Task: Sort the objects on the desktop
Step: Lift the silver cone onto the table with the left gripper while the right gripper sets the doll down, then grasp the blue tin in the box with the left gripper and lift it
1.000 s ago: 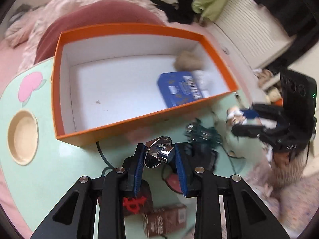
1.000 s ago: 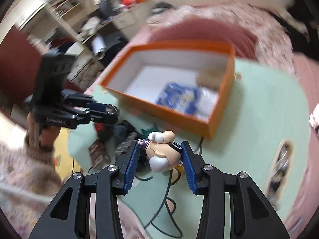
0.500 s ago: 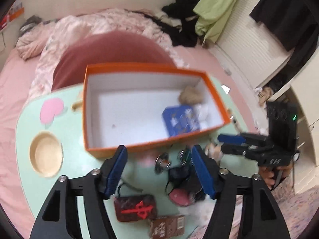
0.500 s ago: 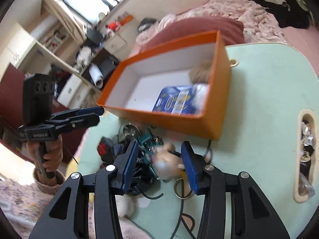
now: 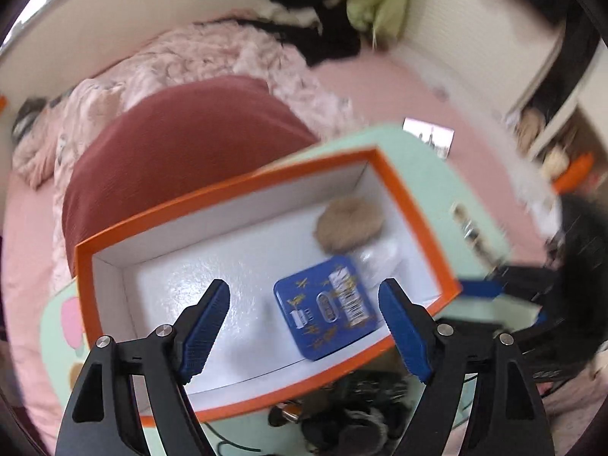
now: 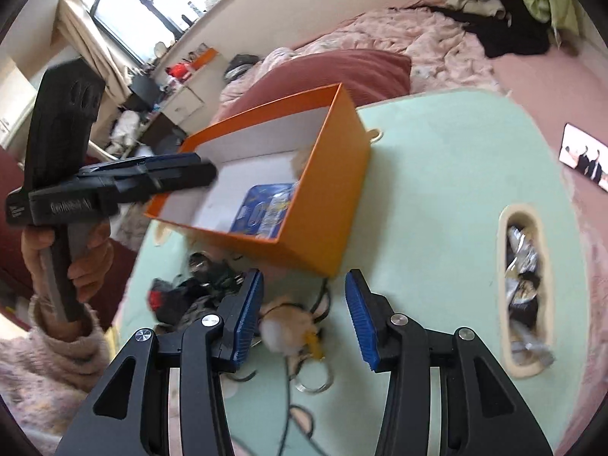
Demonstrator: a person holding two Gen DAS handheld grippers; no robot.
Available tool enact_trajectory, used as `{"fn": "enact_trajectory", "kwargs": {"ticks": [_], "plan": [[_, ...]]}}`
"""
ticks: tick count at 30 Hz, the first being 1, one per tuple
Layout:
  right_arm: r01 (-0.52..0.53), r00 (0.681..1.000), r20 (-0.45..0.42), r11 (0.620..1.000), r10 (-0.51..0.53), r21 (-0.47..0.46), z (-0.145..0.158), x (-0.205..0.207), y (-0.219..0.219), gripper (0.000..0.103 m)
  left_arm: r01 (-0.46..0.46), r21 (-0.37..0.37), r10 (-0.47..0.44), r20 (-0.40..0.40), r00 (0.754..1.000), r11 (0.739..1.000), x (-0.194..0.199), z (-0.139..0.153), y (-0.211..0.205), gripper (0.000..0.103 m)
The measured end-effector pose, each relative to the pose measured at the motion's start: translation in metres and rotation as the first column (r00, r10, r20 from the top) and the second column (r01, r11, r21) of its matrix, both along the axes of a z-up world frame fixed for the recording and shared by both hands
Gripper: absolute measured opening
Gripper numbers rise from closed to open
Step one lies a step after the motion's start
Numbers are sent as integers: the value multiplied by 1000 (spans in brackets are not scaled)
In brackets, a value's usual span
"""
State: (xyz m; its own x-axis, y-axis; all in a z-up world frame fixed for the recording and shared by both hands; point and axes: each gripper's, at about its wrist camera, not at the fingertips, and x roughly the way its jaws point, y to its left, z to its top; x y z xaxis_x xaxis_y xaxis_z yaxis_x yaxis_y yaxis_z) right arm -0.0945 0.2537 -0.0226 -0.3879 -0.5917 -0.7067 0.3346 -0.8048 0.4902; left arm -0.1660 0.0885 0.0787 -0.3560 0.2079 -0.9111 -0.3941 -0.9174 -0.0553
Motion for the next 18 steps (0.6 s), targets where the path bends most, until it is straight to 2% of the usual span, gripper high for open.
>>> {"fn": "enact_trajectory", "kwargs": {"ticks": [1,3,4,8,11,14,16,18], "plan": [[-4,1000,-7,1000,4,-1,0,-1,-2,46,9,-22,-8,29,1000,1000,-1,-6,3,73],[-19,1000,-24,1000,19,-5,0,-5,-6,46,22,-13,-20,95,995,1000,-5,-17,7,54],[-23,999,-30,1000,23,0,-1,-6,-9,46,14,-2,-14,120,993,1000,-7,-21,7,52],[-29,997,-70,999,32,43,-2,-6,-17,42,-68,71,54,179,982,995,-16,-27,1,53],[-25,994,-101,996,34,82,-2,-7,-21,42,-111,91,90,201,975,990,-19,-31,0,64],[-38,995,-89,998,43,52,-2,-8,-16,42,-164,83,143,216,966,983,-21,-37,2,65],[-39,996,-79,999,40,16,-4,-9,-11,42,-182,80,160,226,961,980,-22,-40,5,70],[-34,997,-72,999,33,-14,-4,-9,-8,42,-189,41,176,213,961,981,-21,-44,13,72]]}}
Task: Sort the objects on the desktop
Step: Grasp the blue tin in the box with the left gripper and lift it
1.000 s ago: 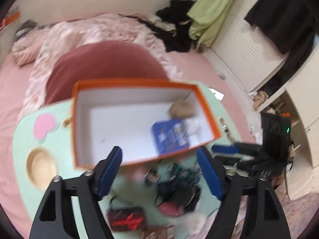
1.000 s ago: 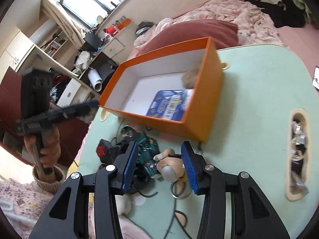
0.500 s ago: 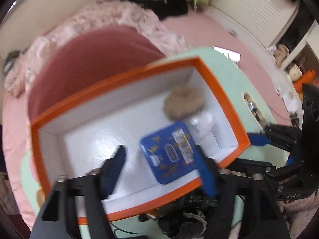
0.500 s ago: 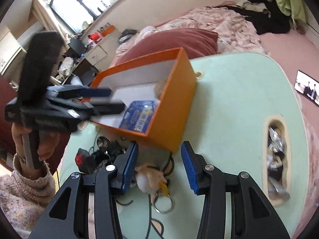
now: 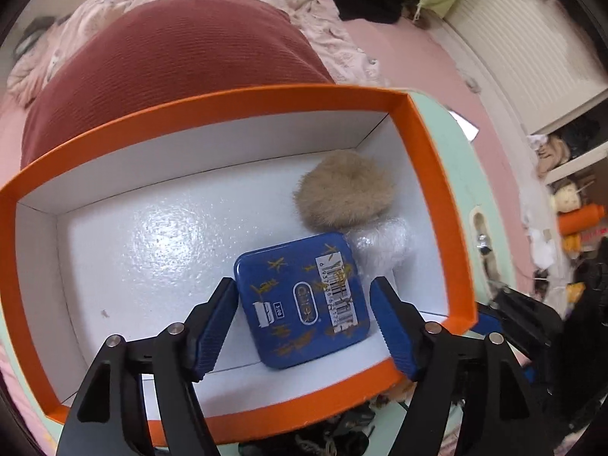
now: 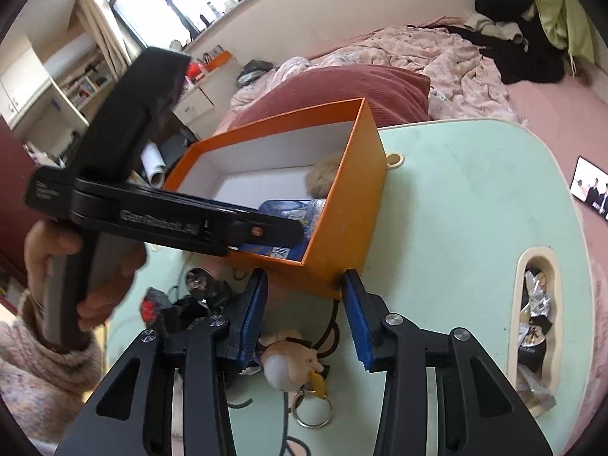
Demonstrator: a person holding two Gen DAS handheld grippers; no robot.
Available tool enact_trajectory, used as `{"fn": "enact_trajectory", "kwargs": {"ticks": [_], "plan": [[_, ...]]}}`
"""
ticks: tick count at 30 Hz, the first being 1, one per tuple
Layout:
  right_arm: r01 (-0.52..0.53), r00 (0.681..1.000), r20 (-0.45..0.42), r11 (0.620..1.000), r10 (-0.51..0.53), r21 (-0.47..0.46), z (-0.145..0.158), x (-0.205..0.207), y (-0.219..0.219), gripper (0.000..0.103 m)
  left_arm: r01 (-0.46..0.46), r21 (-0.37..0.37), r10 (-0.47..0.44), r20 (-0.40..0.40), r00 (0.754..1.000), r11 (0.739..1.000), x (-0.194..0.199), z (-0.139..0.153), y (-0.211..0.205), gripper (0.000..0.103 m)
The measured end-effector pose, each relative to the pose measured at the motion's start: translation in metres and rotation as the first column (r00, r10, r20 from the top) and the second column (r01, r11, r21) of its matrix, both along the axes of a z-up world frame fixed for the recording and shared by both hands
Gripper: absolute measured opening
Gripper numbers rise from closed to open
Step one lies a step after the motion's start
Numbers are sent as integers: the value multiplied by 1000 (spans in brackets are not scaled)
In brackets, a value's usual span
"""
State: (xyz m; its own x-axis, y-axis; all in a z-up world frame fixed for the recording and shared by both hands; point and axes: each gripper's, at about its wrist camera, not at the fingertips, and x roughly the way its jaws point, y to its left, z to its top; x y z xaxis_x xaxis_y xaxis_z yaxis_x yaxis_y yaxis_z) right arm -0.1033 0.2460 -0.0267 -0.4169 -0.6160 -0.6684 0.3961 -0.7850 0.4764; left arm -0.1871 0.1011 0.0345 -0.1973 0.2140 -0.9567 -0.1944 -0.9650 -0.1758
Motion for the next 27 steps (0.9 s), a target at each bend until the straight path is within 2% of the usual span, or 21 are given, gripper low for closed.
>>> {"fn": "enact_trajectory", "kwargs": {"ticks": [4,6,10,12,16,19,23,25,26,27], "plan": [[-1,1000,-7,1000,1,3,1,1,-2,43,5,-61,-8,-53,999,998,3,-2,8,77],[-3,1000,-6,1000,3,-6,1,1,-2,43,13,-57,-17,-79,997,998,4,-3,7,82],[-1,1000,4,999,1,-34,0,0,1,43,-4,-65,0,-56,998,998,6,-2,3,80],[2,1000,2,1000,-2,-28,0,-1,2,43,-16,-60,14,-39,999,998,5,1,-7,72],[3,1000,14,999,-2,-35,-2,-3,3,43,-7,-70,5,-34,999,997,6,0,-20,76],[-1,1000,17,1000,2,-30,-3,-3,1,43,-44,-69,43,-19,999,997,5,0,-31,78],[-4,1000,23,999,5,-35,-5,-3,-1,43,-24,-56,22,-45,999,998,8,0,-35,79],[-3,1000,22,1000,4,-31,-5,-3,-1,43,-25,-51,22,-52,998,998,8,0,-38,77],[-1,1000,21,1000,2,-27,-5,-3,-1,43,-32,-63,28,-61,998,998,10,2,-42,67],[0,1000,22,1000,1,-29,-5,-3,-1,43,-33,-72,29,-65,997,997,10,3,-44,67]]}}
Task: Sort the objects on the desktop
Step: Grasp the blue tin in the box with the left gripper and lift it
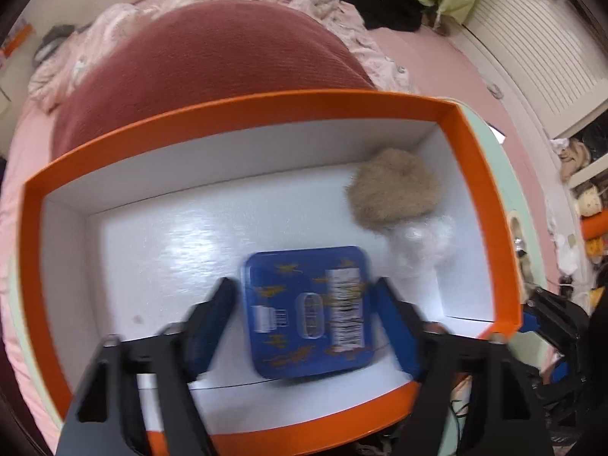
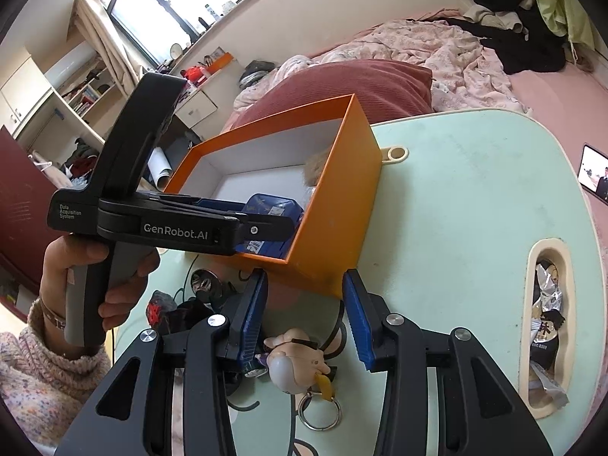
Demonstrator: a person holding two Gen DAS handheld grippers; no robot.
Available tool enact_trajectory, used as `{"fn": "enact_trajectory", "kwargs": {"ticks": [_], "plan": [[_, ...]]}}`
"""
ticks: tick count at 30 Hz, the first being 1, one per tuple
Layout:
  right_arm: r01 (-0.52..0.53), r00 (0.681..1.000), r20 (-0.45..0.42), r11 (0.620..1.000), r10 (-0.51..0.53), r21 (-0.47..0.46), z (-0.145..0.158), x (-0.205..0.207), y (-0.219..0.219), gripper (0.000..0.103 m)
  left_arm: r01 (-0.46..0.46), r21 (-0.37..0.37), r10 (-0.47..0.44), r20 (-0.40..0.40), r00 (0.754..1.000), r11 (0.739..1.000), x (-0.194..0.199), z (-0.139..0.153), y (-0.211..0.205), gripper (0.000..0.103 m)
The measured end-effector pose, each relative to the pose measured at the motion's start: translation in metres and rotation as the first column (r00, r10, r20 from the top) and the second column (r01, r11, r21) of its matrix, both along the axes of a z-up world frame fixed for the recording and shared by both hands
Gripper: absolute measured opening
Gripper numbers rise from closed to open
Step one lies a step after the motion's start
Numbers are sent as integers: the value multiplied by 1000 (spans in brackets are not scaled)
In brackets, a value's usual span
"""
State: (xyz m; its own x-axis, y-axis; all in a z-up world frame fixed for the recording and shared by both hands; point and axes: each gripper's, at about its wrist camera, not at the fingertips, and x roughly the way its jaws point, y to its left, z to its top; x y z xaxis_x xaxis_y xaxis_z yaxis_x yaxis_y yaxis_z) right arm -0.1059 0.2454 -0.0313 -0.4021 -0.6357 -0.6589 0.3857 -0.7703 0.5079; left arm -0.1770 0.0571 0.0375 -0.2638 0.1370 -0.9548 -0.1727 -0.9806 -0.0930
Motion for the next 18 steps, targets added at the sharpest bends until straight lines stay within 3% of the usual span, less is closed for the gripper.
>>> {"fn": "enact_trajectory", "kwargs": {"ticks": [4,7,11,14,18], "plan": [[3,1000,4,1000,-3,-11,1,2,1,43,-15,72,14,23,1000,997,0,4,-17,67],[4,1000,2,1000,-4,-4,2,2,0,43,-47,179,45,17,999,983,0,13,-30,67],[2,1000,-8,1000,-2,3,9,4,2,43,-77,413,83,3,997,908,11,41,-57,66],[2,1000,-26,1000,-2,14,22,5,9,43,-80,502,111,-33,993,861,30,62,-77,66],[-28,995,-96,998,33,47,59,-1,13,43,-42,519,121,-119,985,854,74,90,-97,66]]}}
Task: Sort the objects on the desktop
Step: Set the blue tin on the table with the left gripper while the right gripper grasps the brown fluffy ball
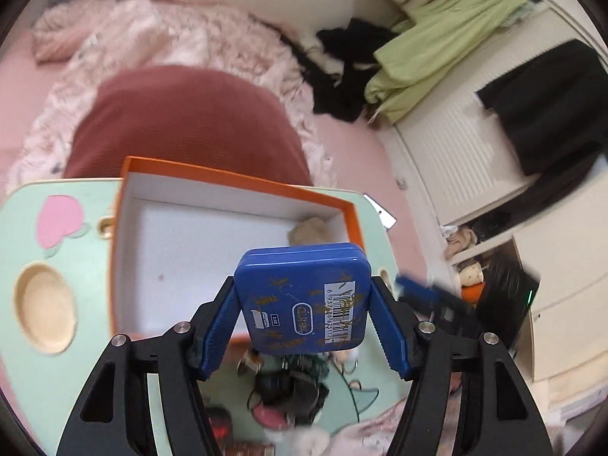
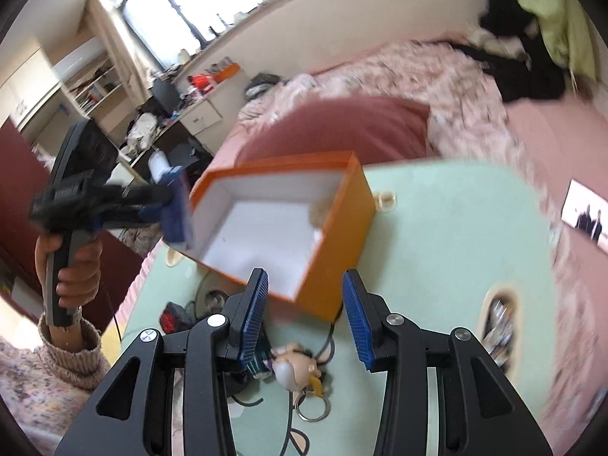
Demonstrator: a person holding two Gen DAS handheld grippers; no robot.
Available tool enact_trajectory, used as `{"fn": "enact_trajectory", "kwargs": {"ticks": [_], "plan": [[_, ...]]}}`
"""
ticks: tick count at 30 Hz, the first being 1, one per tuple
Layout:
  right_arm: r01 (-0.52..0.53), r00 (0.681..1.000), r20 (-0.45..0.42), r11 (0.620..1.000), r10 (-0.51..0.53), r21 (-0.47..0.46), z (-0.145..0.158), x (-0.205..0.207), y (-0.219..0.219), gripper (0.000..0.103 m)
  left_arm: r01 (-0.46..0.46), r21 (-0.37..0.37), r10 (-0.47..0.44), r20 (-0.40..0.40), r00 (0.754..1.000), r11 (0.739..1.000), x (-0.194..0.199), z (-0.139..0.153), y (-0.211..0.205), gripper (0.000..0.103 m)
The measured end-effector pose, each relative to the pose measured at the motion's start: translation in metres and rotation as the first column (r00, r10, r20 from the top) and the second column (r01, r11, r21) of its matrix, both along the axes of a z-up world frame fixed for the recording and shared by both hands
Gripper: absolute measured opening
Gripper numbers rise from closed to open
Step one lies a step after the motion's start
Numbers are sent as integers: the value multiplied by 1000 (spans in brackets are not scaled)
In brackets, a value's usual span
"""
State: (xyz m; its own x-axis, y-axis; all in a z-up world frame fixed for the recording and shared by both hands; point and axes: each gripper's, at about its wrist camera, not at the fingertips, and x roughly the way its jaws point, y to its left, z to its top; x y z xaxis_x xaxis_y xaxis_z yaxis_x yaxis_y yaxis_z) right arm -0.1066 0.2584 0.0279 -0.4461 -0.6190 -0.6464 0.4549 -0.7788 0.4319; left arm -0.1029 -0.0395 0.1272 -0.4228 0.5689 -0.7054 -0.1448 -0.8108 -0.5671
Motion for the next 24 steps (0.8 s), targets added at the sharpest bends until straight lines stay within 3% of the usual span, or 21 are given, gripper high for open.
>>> {"fn": "enact_trajectory", "kwargs": {"ticks": [3,6,9,13,14,17,20,21,22,24], "plan": [[-92,995,-37,988,98,127,27,-12,-23,43,23,2,-23,14,1000,1000,21,-10,9,66],[-192,975,-52,936,217,296,38,-30,-60,42,21,-7,-20,62,998,1000,42,-38,9,66],[-231,956,-53,848,290,476,32,-47,-96,40,-25,-80,32,84,996,996,48,-60,12,66],[-249,956,52,699,290,671,-1,-77,-131,40,-29,-158,40,69,997,987,48,-75,19,66],[-247,957,75,655,279,714,-11,-83,-138,40,-36,-164,48,69,996,986,46,-78,19,66],[-276,955,146,582,260,765,-36,-94,-148,40,-50,-121,57,54,997,991,44,-81,13,67],[-305,948,194,543,253,782,-56,-103,-155,43,-59,-95,63,38,997,994,45,-79,7,67],[-285,953,179,532,243,797,-56,-106,-157,40,-65,-93,68,32,997,994,46,-78,5,67],[-264,959,161,529,233,807,-55,-109,-157,27,-71,-88,73,26,997,994,46,-77,5,67],[-259,961,153,562,229,785,-49,-112,-153,20,-81,-67,82,16,996,994,49,-75,-2,67]]}}
